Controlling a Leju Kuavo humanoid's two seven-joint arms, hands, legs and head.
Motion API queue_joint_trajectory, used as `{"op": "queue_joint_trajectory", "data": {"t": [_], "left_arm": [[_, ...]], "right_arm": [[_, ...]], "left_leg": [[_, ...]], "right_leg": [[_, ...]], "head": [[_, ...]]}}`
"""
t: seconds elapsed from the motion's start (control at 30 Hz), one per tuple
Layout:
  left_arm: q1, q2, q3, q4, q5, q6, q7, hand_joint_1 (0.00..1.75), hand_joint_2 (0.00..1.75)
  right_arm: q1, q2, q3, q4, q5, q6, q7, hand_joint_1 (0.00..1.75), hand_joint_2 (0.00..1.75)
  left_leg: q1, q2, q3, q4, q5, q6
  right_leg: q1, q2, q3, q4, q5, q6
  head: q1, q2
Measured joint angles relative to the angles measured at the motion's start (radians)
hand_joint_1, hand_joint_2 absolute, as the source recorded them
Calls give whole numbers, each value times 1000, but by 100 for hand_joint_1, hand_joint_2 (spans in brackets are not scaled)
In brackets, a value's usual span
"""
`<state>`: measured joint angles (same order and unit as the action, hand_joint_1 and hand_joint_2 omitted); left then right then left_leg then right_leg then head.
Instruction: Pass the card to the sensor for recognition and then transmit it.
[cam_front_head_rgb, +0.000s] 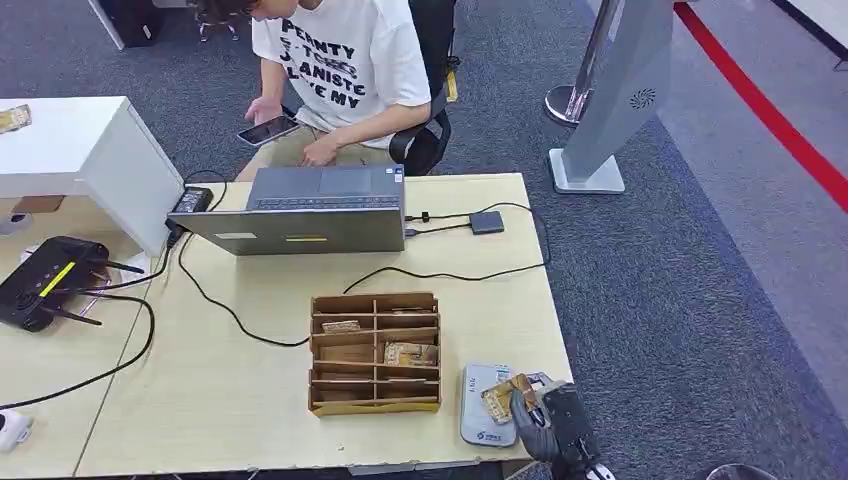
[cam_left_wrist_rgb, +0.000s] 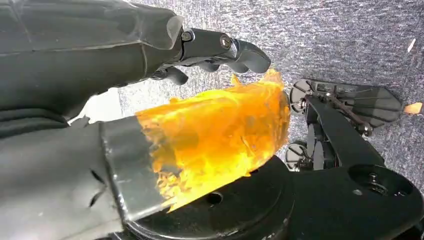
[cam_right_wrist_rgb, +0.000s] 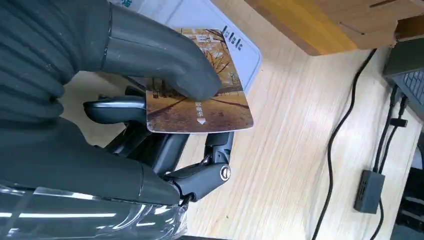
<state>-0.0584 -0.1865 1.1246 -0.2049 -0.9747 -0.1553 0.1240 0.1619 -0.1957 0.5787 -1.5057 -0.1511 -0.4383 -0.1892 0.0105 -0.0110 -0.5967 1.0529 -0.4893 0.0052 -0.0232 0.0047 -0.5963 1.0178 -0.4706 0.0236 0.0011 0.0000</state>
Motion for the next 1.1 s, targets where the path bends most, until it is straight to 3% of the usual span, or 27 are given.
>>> {"op": "queue_joint_trajectory", "data": {"t": [1.1], "left_arm": [[0, 0, 3, 0, -8, 0, 0, 0, 0]], "right_arm": [[-35, 16, 56, 63, 88, -71, 40, 175, 175]], "left_leg": [[0, 0, 0, 0, 0, 0]], "right_leg": [[0, 0, 0, 0, 0, 0]], "head": [[0, 0]]}}
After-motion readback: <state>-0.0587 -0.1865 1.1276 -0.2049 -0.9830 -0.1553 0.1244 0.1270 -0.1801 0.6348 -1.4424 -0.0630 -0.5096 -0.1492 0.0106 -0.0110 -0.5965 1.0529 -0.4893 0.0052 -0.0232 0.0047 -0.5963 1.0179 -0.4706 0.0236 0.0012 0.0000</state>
